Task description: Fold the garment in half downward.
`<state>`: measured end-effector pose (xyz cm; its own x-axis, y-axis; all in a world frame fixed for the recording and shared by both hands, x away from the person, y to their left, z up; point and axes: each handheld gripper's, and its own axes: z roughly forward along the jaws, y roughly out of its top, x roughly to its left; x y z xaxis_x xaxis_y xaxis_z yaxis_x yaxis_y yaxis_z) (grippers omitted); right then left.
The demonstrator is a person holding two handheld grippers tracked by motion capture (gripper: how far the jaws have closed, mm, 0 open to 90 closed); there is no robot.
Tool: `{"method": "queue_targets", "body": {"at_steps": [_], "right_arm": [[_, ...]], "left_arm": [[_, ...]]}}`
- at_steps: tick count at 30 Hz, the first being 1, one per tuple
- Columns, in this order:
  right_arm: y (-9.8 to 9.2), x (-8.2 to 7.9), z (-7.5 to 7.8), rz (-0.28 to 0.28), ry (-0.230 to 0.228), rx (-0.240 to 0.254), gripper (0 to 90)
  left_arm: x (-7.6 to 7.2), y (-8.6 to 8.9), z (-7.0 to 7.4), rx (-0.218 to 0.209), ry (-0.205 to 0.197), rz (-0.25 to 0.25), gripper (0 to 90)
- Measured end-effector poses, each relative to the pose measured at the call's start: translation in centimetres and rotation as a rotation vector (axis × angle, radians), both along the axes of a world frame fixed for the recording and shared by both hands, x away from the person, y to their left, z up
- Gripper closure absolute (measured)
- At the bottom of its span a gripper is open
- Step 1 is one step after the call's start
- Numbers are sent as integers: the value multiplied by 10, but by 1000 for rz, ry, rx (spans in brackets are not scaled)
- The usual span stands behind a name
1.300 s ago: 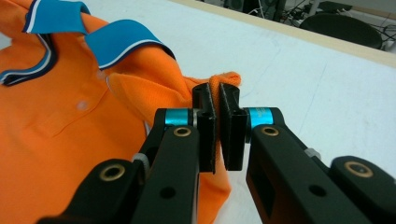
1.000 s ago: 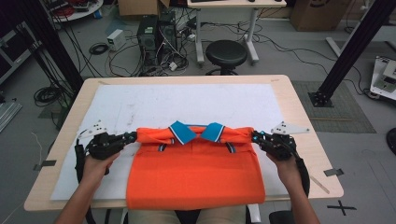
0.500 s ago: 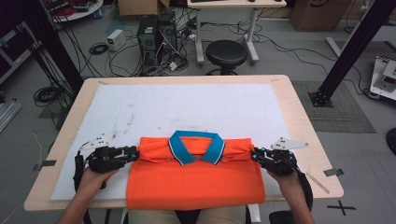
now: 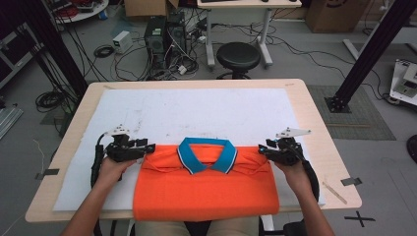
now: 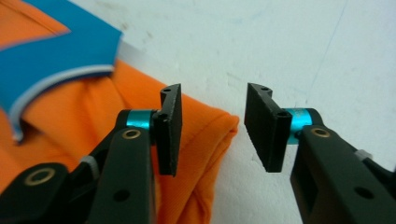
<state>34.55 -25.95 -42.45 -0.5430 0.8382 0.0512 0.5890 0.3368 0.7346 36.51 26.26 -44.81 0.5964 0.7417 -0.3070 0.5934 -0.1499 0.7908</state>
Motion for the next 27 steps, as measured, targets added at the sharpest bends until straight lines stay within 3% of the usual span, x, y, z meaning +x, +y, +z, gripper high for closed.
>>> {"method": "queue_targets", "body": {"at_steps": [2,6,9,11,12,20,27], "right_arm": [[2,5,-6,1,25,-29,545],[2,9,-12,4,56,-36,547],[2,10,-15,24,90,-29,650],[1,11,-16,55,115,-17,809],[0,12,-15,60,118,-14,836],[-2,26,-4,7,45,-22,867],[-1,58,6,-43,13,-17,866]], "left_arm": [[2,-1,-4,20,16,1,503],[1,-5,-7,48,25,-23,645],[0,-6,-8,58,15,-34,762],[-1,-6,-7,61,10,-20,786],[-1,-6,-7,54,11,-9,791],[20,-4,5,4,-7,46,803],[50,-5,18,-14,-19,84,802]]}}
